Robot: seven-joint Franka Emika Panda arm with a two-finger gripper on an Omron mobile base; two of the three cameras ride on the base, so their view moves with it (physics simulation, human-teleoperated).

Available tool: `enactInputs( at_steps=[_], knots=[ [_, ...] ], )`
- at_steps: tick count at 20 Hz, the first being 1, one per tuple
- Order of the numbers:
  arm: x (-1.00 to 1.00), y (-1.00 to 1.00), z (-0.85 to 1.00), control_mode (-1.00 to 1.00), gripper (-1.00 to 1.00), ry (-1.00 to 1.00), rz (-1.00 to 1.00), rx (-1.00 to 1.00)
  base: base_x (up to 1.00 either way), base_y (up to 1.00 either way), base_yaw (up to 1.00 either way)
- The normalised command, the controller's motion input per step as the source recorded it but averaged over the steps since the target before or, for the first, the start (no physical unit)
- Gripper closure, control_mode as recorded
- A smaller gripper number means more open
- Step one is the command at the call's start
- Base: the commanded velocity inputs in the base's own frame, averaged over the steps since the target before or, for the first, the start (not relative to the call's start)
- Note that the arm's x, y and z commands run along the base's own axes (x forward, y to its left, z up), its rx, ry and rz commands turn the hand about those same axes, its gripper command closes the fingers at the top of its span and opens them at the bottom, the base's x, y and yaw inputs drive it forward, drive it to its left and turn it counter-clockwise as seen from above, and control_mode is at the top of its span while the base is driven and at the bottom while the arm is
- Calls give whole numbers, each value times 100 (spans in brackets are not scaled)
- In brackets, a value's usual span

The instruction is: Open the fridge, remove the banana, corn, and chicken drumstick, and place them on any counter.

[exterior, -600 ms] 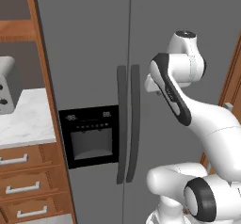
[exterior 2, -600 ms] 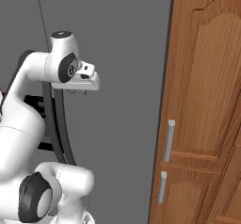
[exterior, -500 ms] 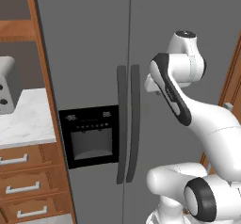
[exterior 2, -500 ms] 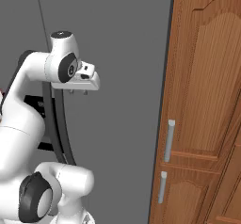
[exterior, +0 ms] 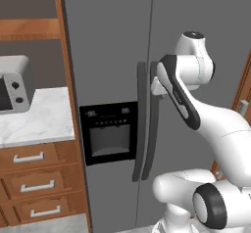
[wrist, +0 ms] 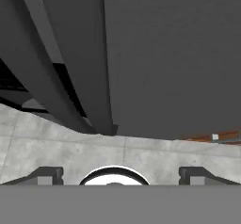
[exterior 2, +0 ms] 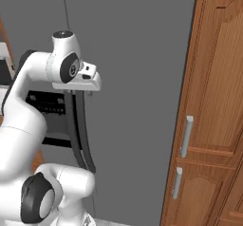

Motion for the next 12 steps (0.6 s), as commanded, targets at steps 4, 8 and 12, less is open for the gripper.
enactInputs(
  at_steps=[4,8,12],
  knots=[
    [0,0,0,100,-100,0,0,0,-49,17,0],
    [0,0,0,100,-100,0,0,0,-28,0,0],
    [0,0,0,100,-100,0,0,0,-62,0,0]
  ],
)
